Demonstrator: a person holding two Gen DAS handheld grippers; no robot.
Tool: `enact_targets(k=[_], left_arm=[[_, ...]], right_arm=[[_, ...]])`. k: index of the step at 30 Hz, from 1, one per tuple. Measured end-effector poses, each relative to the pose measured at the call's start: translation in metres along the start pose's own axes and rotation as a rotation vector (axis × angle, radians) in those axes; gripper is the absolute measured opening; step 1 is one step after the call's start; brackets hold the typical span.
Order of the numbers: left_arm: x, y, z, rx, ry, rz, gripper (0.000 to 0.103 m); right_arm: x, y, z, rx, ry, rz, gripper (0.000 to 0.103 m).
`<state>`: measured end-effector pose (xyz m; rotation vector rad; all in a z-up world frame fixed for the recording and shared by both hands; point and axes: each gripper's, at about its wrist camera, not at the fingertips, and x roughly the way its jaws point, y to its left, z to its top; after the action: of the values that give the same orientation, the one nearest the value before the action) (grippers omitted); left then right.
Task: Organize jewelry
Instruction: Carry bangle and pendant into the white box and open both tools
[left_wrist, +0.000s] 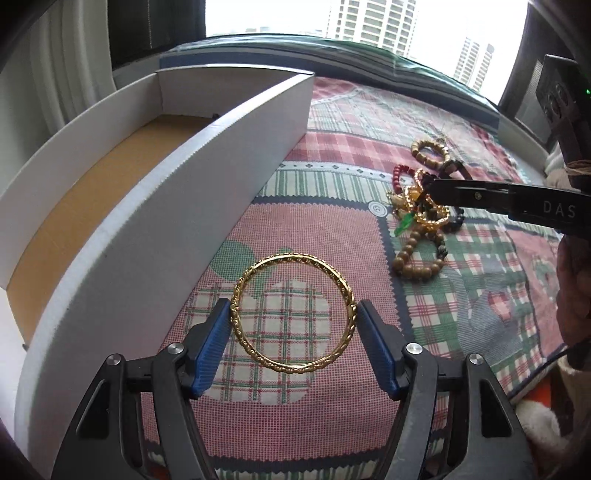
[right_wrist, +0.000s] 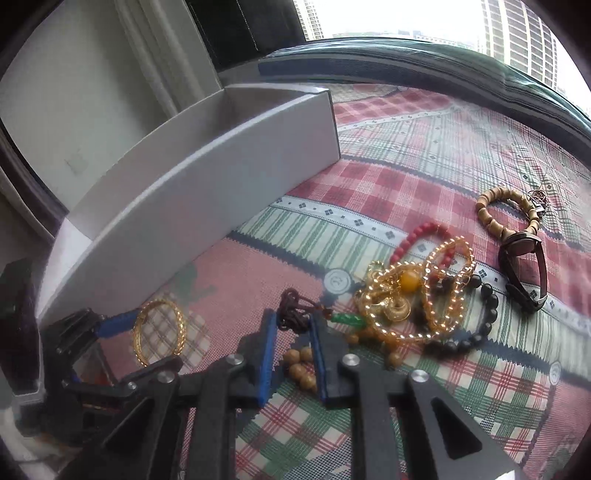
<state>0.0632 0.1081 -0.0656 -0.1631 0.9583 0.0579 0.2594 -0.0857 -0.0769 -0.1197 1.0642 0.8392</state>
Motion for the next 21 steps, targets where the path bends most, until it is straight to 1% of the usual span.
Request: enact_targets(k=[2, 4, 6, 8, 10, 12, 15, 18, 20, 21], left_arm=[[-0.023, 0.006, 0.009, -0.025, -0.022, -0.025, 0.069], [-0.049, 0.015, 0.018, -0.039, -0.060, -0.016, 0.069], [-0.073, 0.031, 0.028, -0.059, -0.092, 0.020, 0.069], [-0.089, 0.054, 0.038, -0.087, -0.110, 0.066, 0.069], [-0.097, 0.079, 0.044, -0.125, -0.121, 0.137, 0.070], [-0.095, 0.105, 0.048, -0.172, -0.112, 0.218, 0.070], [-0.079, 0.138, 0.045, -0.236, -0.073, 0.298, 0.070], [-0.055, 0.162, 0.037, -0.292, -0.016, 0.355, 0.070], [-0.040, 0.173, 0.031, -0.328, 0.043, 0.387, 0.072], [-0.035, 0.176, 0.028, -0.336, 0.062, 0.407, 0.077]], right_arm=[[-0.021, 0.004, 0.011, -0.005, -0.031, 0.020, 0.019], [-0.039, 0.011, 0.025, -0.011, -0.052, 0.056, 0.019], [-0.053, 0.025, 0.041, -0.026, -0.072, 0.106, 0.019], [-0.062, 0.044, 0.059, -0.057, -0.092, 0.161, 0.019], [-0.066, 0.066, 0.078, -0.097, -0.112, 0.214, 0.019], [-0.062, 0.090, 0.096, -0.133, -0.127, 0.260, 0.019], [-0.048, 0.125, 0.118, -0.188, -0.132, 0.306, 0.019], [-0.015, 0.151, 0.134, -0.212, -0.096, 0.342, 0.019], [0.011, 0.167, 0.135, -0.229, -0.068, 0.347, 0.019], [0.024, 0.174, 0.135, -0.236, -0.052, 0.350, 0.021]])
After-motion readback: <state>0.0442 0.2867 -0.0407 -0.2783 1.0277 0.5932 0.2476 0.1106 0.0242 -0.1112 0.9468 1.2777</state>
